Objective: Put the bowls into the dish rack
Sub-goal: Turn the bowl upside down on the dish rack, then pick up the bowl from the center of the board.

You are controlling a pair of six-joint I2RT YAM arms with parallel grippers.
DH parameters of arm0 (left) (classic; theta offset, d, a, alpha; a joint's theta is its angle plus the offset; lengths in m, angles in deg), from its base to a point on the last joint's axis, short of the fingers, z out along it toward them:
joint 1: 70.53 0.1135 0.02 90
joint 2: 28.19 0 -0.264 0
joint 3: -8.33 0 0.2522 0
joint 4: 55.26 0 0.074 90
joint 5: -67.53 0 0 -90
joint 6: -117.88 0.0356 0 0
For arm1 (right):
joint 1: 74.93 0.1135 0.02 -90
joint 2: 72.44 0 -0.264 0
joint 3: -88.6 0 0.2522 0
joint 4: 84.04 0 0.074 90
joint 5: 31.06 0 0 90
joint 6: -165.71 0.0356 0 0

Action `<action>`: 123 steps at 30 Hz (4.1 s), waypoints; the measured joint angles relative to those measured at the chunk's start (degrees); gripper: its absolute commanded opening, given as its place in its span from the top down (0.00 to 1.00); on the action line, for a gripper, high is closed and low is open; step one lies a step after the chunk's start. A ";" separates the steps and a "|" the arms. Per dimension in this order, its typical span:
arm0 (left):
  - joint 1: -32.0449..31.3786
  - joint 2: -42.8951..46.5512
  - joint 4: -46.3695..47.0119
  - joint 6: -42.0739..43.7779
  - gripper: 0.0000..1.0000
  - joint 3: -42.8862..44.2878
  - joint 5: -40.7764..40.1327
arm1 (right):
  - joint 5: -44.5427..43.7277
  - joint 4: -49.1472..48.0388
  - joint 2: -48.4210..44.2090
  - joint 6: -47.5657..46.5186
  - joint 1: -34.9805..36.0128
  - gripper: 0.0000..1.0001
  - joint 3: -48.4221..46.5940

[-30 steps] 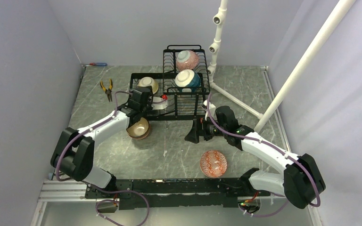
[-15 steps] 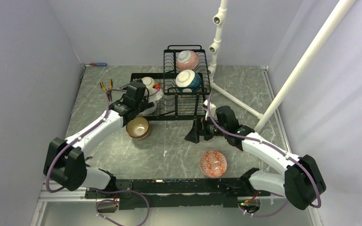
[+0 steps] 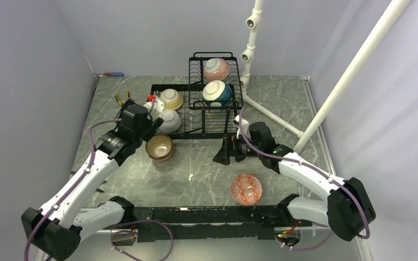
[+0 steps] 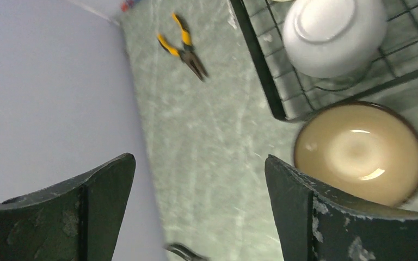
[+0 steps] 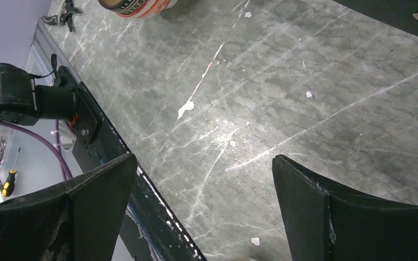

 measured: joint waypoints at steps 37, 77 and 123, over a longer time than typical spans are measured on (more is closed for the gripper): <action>0.00 -13.14 -8.24 -57.57 0.27 -4.72 22.99 | 1.14 -2.36 2.38 0.59 -0.04 0.00 0.66; 0.07 -5.07 -9.92 -54.66 0.97 -2.80 25.92 | 1.09 -2.12 1.95 0.61 -0.07 0.00 0.66; -28.83 -3.26 34.36 -91.93 0.98 -16.13 6.19 | -18.36 -11.43 -0.20 8.04 14.45 0.00 0.42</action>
